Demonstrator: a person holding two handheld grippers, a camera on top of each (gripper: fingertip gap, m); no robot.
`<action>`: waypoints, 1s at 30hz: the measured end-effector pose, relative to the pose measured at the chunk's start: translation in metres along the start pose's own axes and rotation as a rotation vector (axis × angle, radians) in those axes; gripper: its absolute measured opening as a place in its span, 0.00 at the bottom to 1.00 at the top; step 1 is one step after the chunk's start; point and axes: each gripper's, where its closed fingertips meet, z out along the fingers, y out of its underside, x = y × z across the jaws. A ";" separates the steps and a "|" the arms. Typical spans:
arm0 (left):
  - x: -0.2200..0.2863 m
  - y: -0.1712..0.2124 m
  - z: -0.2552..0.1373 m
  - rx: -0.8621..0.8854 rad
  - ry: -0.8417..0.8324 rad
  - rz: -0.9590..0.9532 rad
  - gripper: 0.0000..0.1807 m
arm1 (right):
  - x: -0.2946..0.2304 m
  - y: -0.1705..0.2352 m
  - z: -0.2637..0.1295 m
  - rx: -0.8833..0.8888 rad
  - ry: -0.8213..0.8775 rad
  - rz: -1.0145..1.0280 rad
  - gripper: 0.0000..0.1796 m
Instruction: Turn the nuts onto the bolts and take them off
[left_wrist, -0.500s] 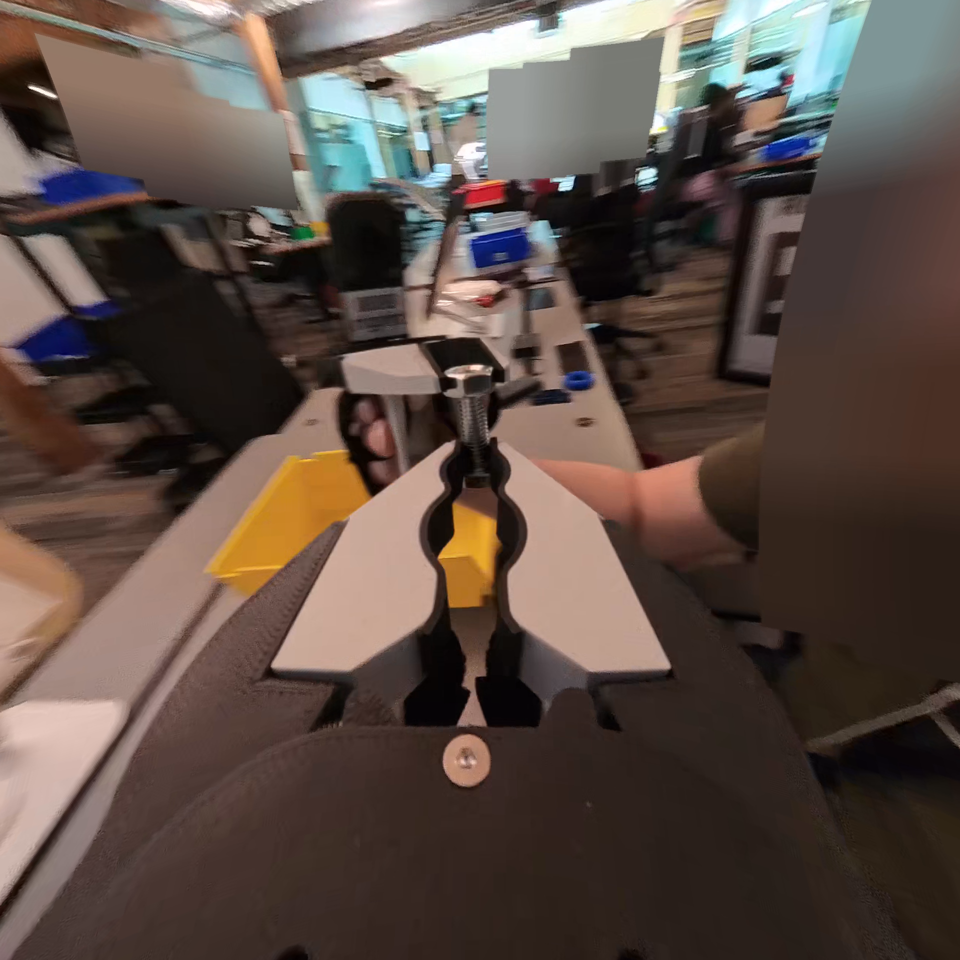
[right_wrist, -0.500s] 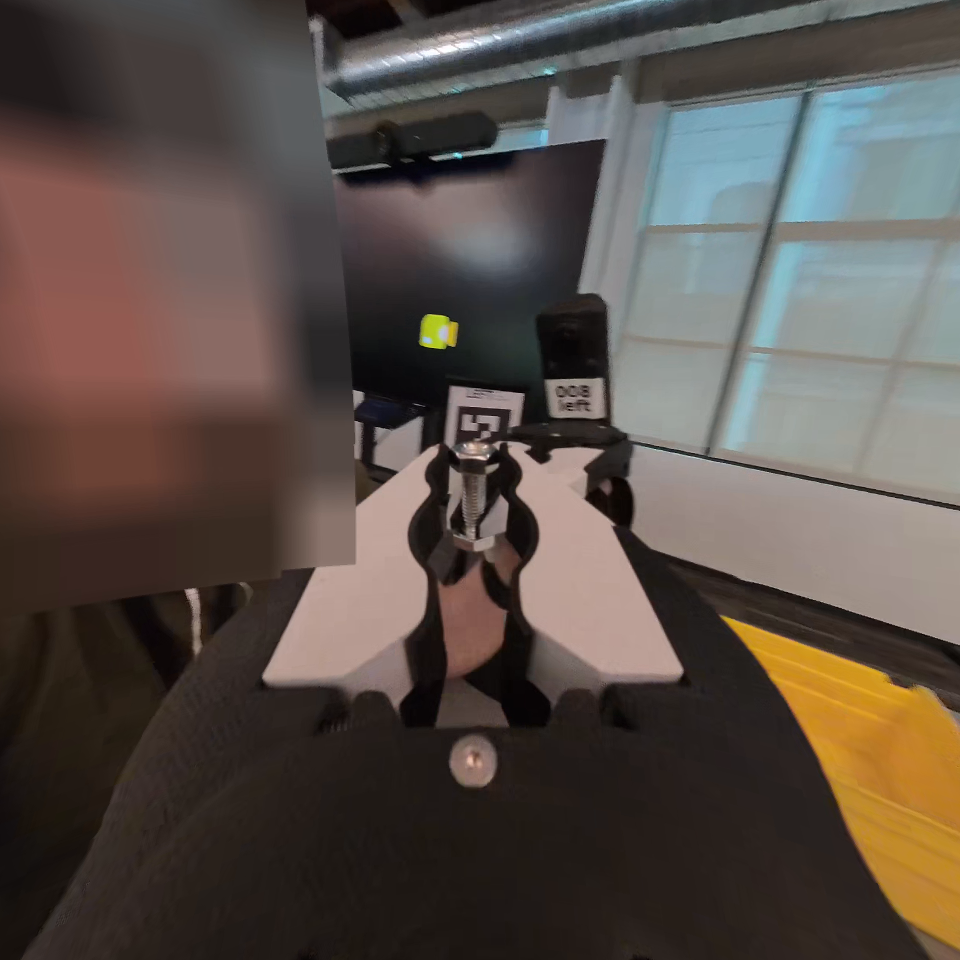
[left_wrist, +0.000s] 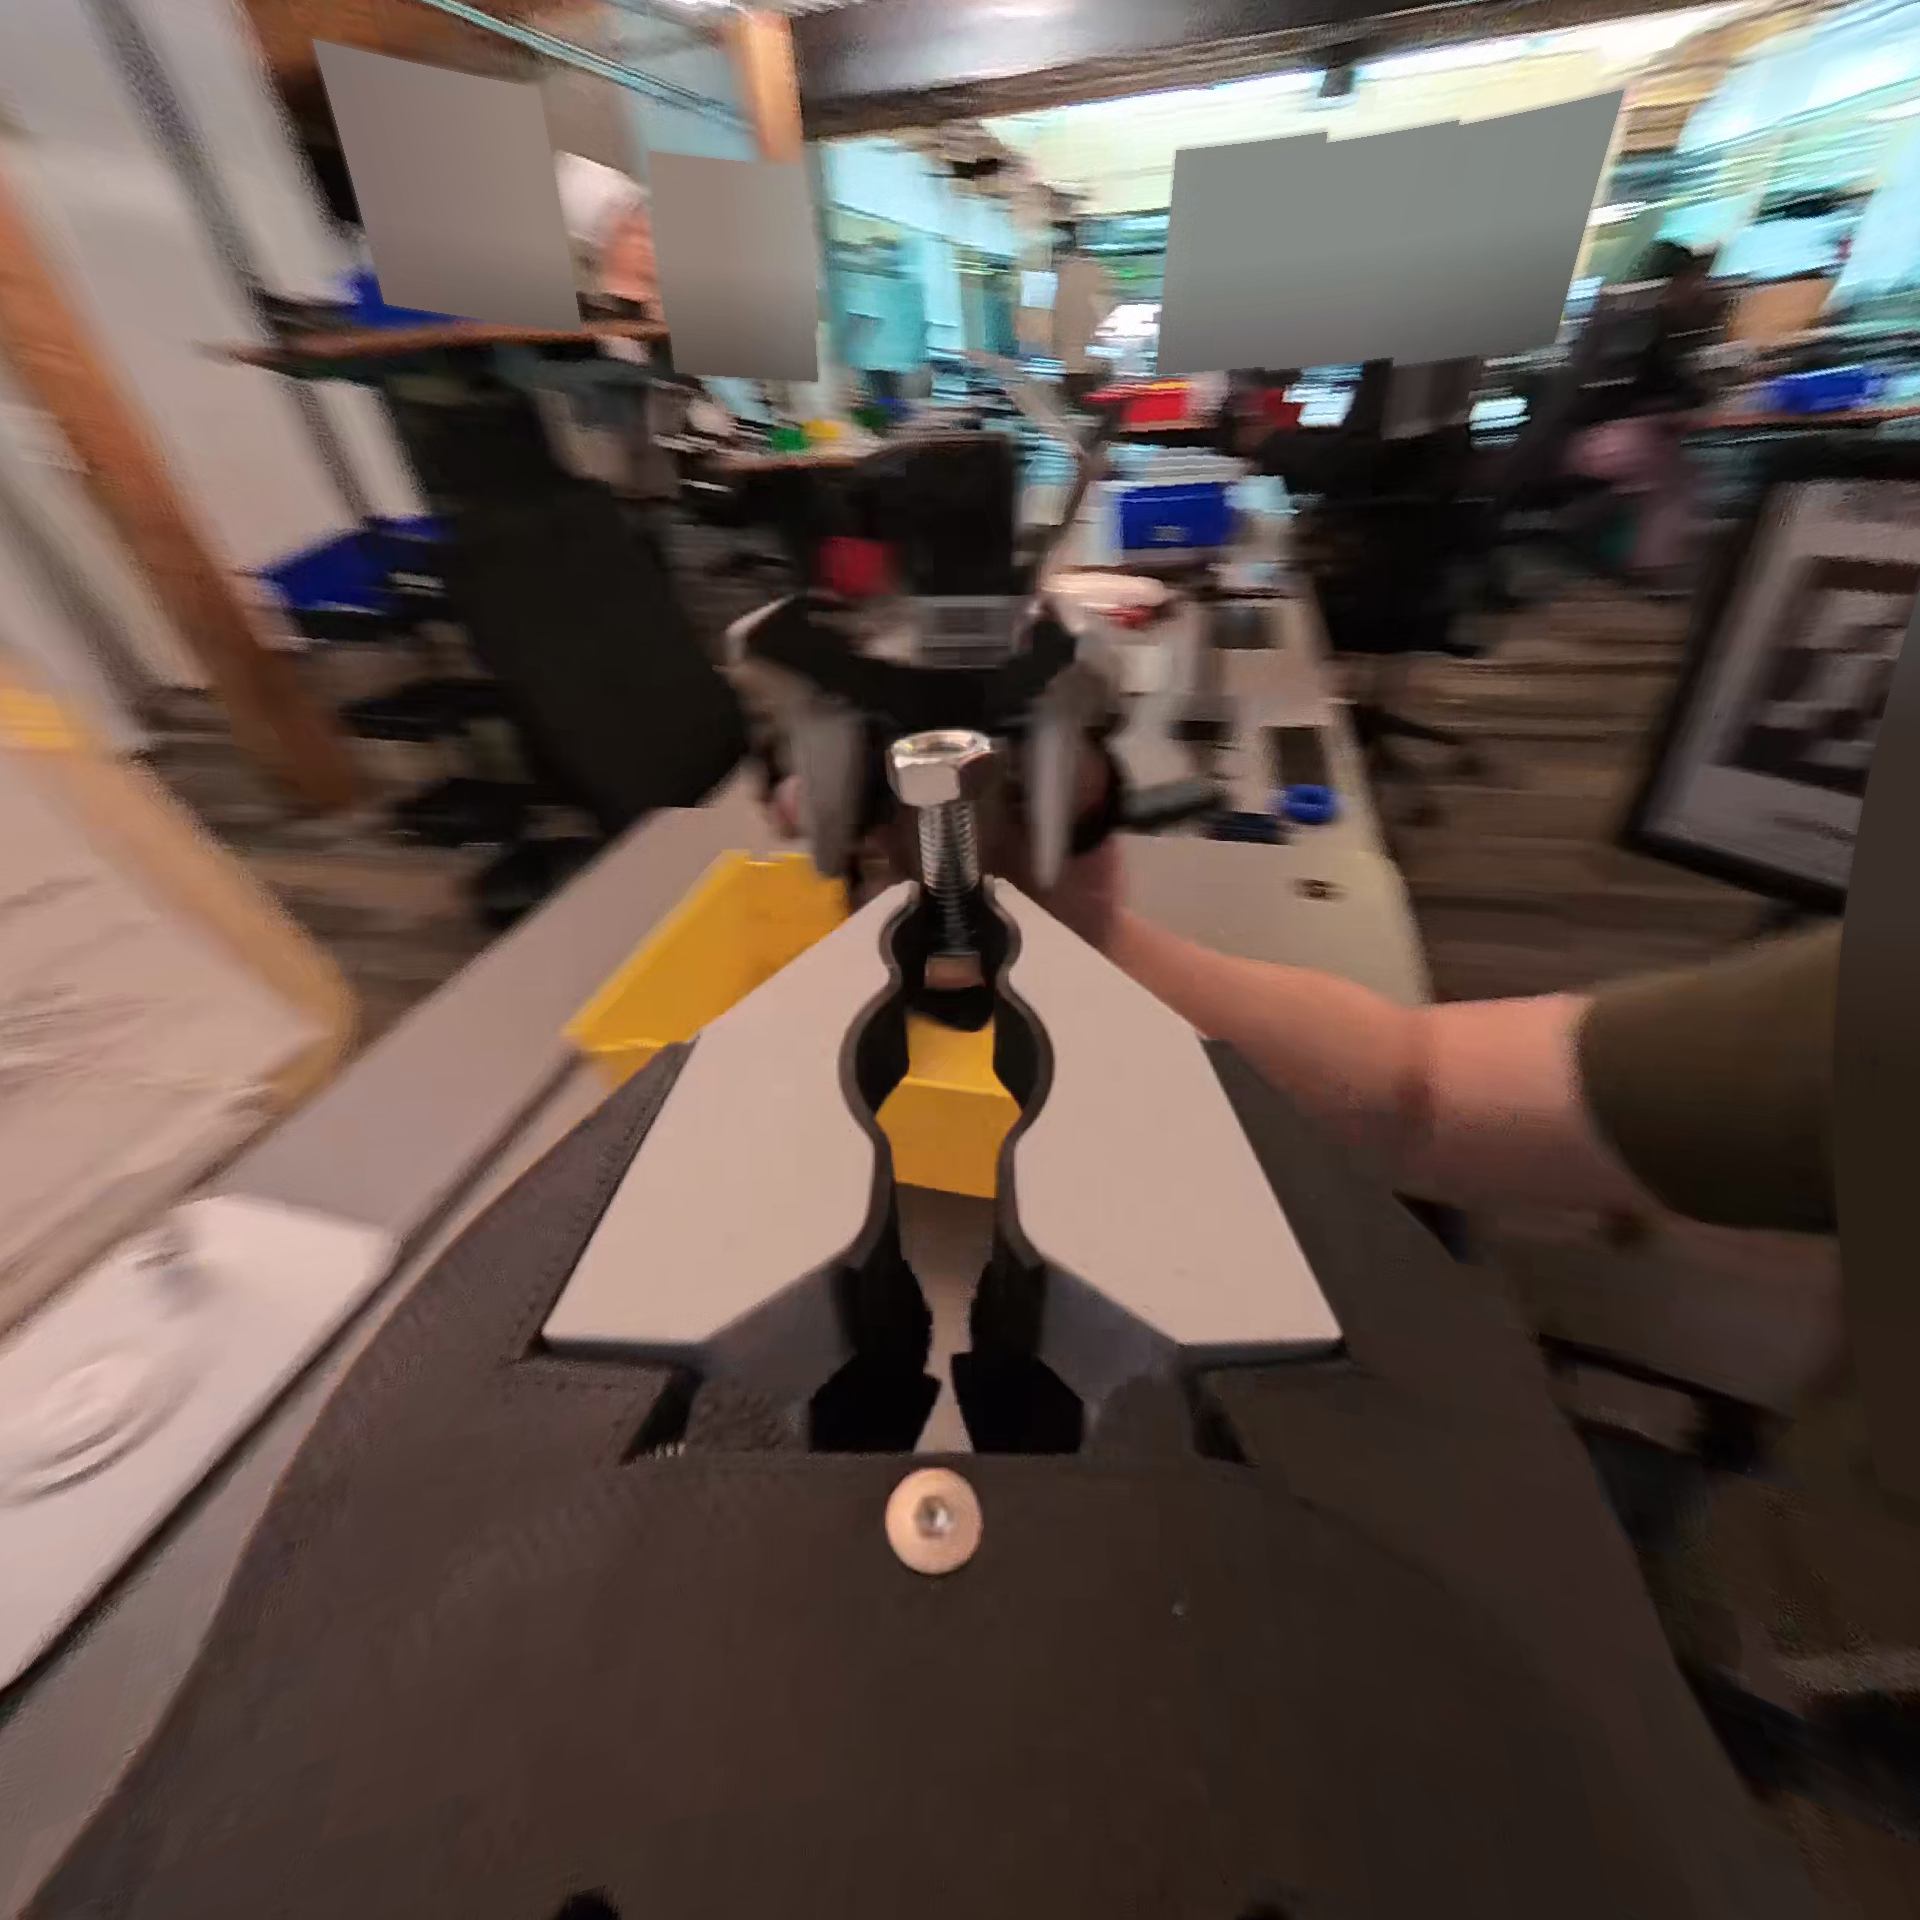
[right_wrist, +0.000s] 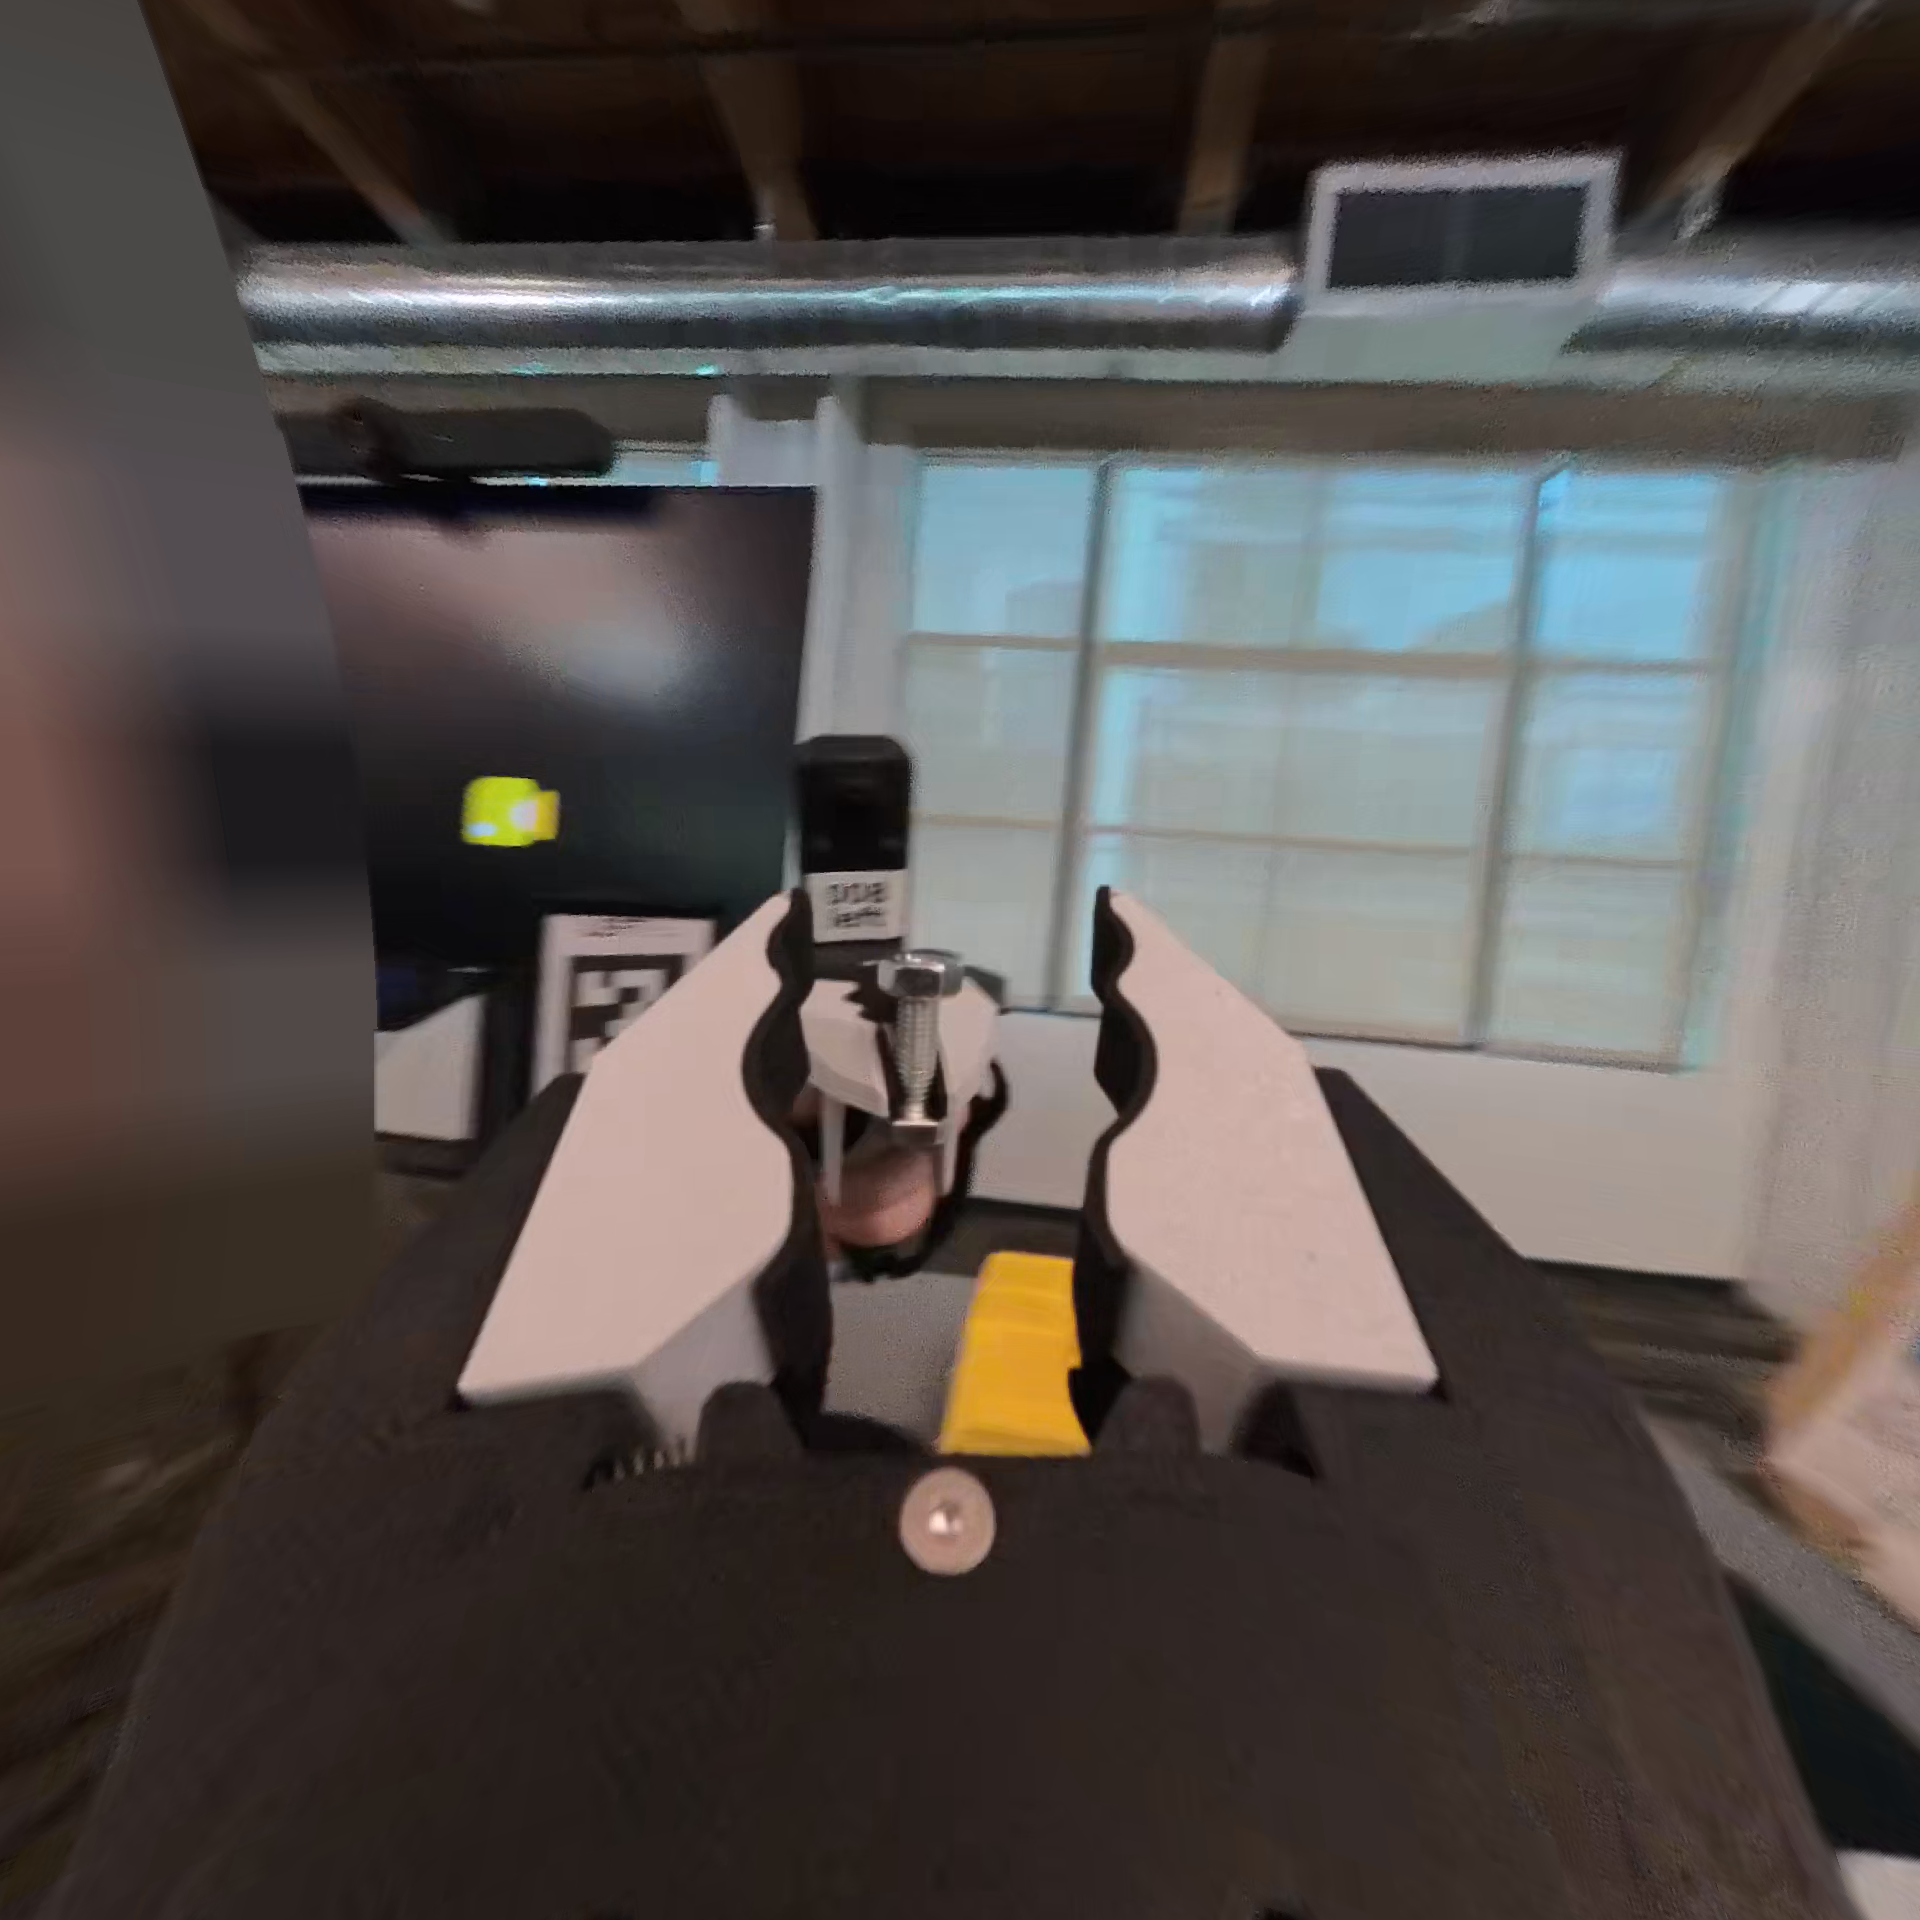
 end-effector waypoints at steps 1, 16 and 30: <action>-0.014 -0.003 -0.005 0.012 -0.116 0.047 0.04 | 0.007 -0.010 -0.004 0.040 0.122 -0.118 0.28; -0.036 -0.020 -0.011 0.012 -0.634 0.484 0.04 | 0.004 0.018 0.025 -0.139 0.516 -0.568 0.22; 0.010 -0.016 -0.002 0.022 -0.194 0.302 0.04 | -0.038 0.014 0.025 -0.160 0.005 -0.244 0.09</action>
